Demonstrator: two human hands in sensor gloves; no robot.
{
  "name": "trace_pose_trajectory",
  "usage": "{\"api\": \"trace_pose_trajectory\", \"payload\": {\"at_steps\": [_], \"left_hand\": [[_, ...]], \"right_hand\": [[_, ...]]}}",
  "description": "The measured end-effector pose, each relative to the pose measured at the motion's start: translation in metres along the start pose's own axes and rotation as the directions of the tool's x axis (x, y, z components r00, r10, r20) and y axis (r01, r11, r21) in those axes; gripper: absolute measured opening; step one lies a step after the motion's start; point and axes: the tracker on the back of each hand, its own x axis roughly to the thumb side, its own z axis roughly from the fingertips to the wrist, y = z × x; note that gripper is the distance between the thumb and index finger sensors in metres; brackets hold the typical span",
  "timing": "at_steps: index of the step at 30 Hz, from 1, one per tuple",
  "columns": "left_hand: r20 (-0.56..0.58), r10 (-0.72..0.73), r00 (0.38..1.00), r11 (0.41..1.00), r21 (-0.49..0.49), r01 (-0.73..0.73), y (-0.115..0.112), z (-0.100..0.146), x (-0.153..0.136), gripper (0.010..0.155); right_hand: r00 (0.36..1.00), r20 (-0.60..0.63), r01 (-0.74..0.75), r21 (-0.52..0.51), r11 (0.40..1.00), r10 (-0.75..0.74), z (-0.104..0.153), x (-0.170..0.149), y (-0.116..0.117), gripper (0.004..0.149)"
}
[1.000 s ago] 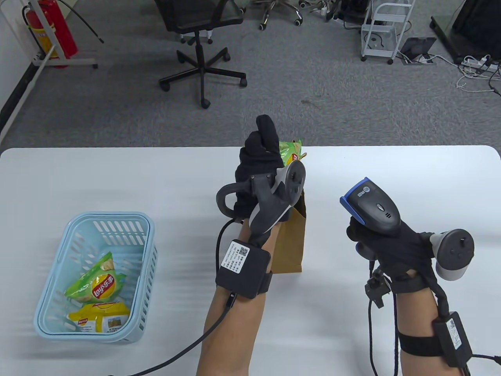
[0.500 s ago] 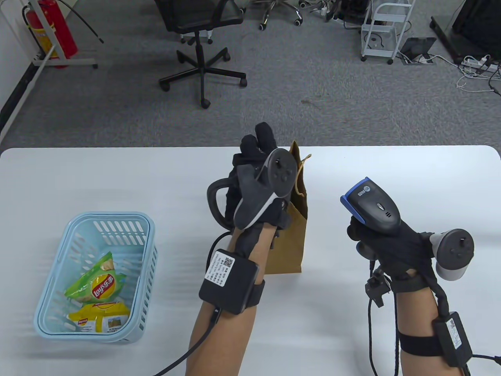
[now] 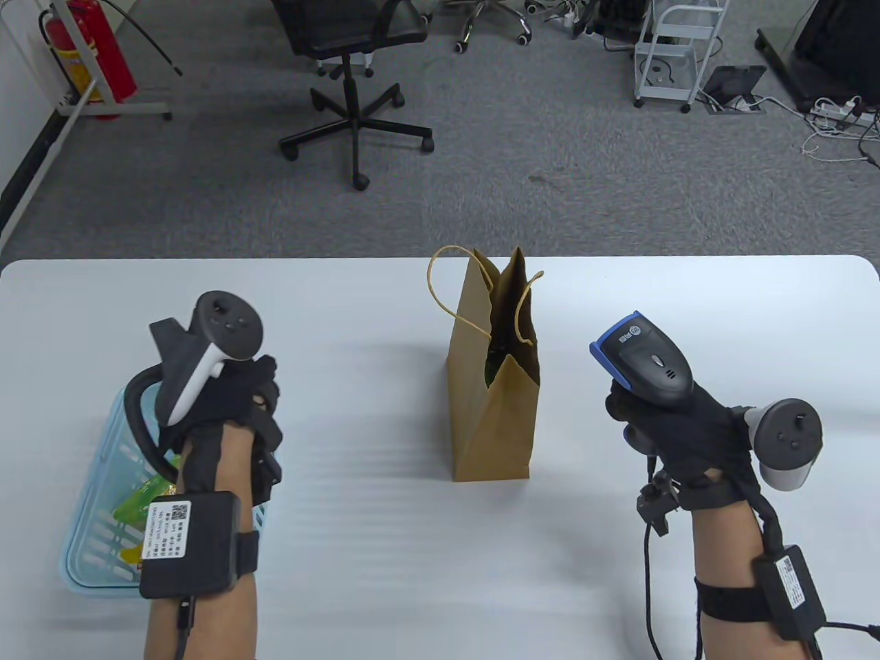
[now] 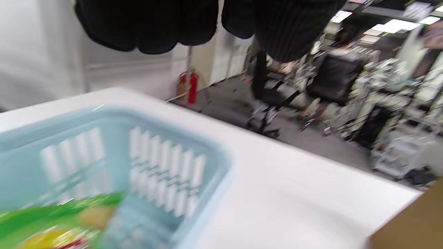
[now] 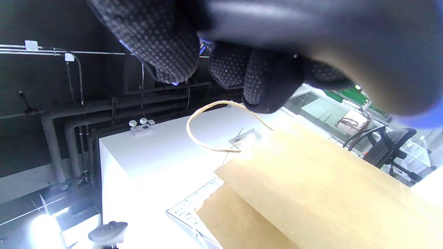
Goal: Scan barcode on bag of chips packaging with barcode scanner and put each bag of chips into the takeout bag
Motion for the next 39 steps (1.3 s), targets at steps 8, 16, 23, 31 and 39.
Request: {"api": "trace_pose_trajectory", "payload": {"at_steps": [8,16,23,31,39], "left_hand": [[-0.155,-0.047,0.987,0.965,-0.261,0.005,-0.064,-0.050,-0.071,0.071],[-0.230,-0.084,0.970,0.937,-0.350,-0.002,-0.098,-0.078,-0.089,0.074],[-0.270,-0.132,0.954,0.901,-0.435,0.002,-0.117,-0.090,-0.097,0.078],[-0.295,-0.202,0.934,0.905,-0.420,0.063,-0.121,-0.092,-0.097,0.081],[-0.325,-0.222,0.919,0.943,-0.313,0.117,-0.116,-0.090,-0.097,0.052]], "right_hand": [[0.999,-0.026,-0.039,0.023,0.999,0.040,-0.002,-0.007,0.008,0.058],[0.997,-0.048,-0.055,0.026,0.998,0.056,-0.002,-0.014,0.008,0.058],[0.996,-0.057,-0.060,0.029,0.998,0.062,-0.002,-0.014,0.009,0.058],[0.996,-0.059,-0.057,0.036,0.998,0.059,-0.002,-0.016,0.010,0.058],[0.998,-0.049,-0.048,0.030,0.998,0.049,-0.002,-0.014,0.008,0.058]]}}
